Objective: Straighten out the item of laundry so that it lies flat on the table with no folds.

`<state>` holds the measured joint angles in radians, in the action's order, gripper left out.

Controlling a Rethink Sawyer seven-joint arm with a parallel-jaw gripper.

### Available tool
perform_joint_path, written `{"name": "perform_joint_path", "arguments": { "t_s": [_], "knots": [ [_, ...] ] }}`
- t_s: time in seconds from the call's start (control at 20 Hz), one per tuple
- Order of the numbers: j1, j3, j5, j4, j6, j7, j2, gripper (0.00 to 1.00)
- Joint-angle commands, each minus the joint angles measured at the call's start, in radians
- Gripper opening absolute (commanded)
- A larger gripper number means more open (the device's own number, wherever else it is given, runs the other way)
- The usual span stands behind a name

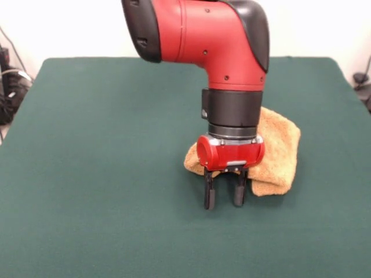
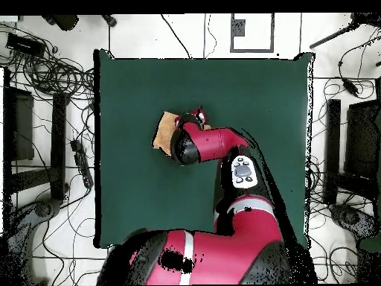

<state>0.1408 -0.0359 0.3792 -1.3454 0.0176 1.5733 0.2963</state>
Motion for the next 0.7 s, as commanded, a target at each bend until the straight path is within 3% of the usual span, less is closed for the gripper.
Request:
{"name": "perform_joint_path", "arguments": {
  "t_s": [0.05,0.7],
  "knots": [
    [-0.057,0.022,-0.029,0.024,0.223,0.082,-0.028,1.00],
    [-0.092,0.062,-0.024,-0.015,0.473,0.037,0.000,1.00]
  ]
}}
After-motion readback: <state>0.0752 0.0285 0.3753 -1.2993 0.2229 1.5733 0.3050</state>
